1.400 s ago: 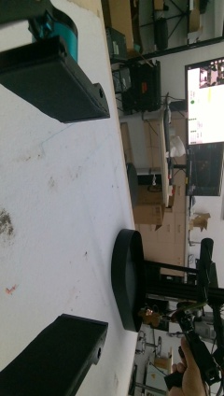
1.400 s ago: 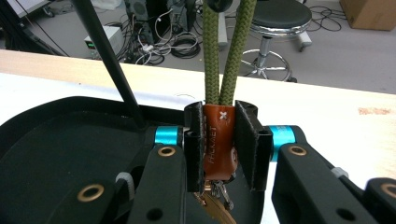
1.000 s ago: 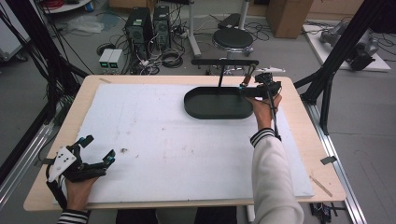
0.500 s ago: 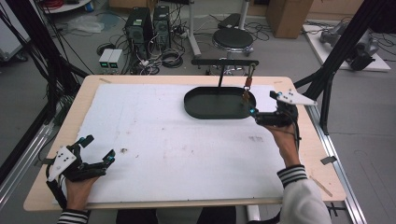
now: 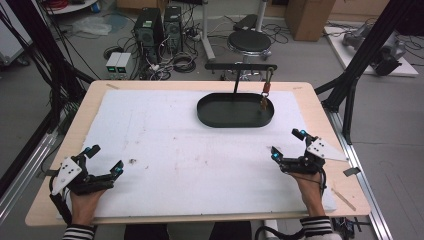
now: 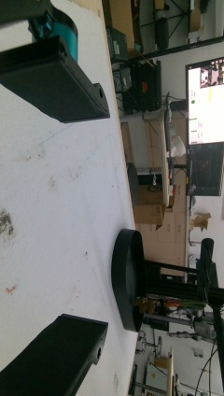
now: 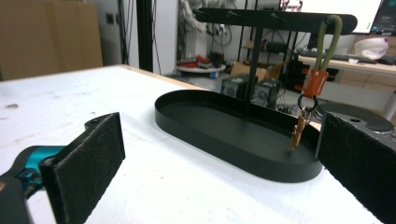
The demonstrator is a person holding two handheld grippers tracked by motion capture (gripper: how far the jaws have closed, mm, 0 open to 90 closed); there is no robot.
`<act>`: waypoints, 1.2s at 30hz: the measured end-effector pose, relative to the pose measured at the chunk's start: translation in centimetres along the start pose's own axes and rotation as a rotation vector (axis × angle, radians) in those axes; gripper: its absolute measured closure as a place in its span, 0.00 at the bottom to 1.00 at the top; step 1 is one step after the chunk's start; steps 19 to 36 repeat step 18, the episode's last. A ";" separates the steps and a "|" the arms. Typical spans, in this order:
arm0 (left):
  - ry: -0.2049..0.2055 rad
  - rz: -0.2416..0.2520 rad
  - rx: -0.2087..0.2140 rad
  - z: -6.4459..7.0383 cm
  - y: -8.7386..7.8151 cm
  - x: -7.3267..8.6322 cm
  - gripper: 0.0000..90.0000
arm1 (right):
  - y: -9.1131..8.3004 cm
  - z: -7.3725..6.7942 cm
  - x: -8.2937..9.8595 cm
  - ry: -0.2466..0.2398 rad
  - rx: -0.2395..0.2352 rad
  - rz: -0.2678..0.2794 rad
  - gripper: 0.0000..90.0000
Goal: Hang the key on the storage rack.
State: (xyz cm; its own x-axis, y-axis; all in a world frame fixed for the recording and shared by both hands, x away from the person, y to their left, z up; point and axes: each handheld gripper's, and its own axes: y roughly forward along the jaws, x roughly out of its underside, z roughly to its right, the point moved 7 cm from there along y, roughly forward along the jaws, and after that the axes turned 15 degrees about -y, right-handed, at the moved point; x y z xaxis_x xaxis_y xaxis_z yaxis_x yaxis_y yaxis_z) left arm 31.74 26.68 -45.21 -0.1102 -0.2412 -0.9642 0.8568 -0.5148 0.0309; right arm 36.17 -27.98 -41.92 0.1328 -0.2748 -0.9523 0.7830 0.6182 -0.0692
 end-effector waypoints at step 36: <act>0.000 -0.003 0.000 0.0 0.0 0.0 0.02 | -0.9 -0.6 3.6 0.068 0.034 0.050 0.00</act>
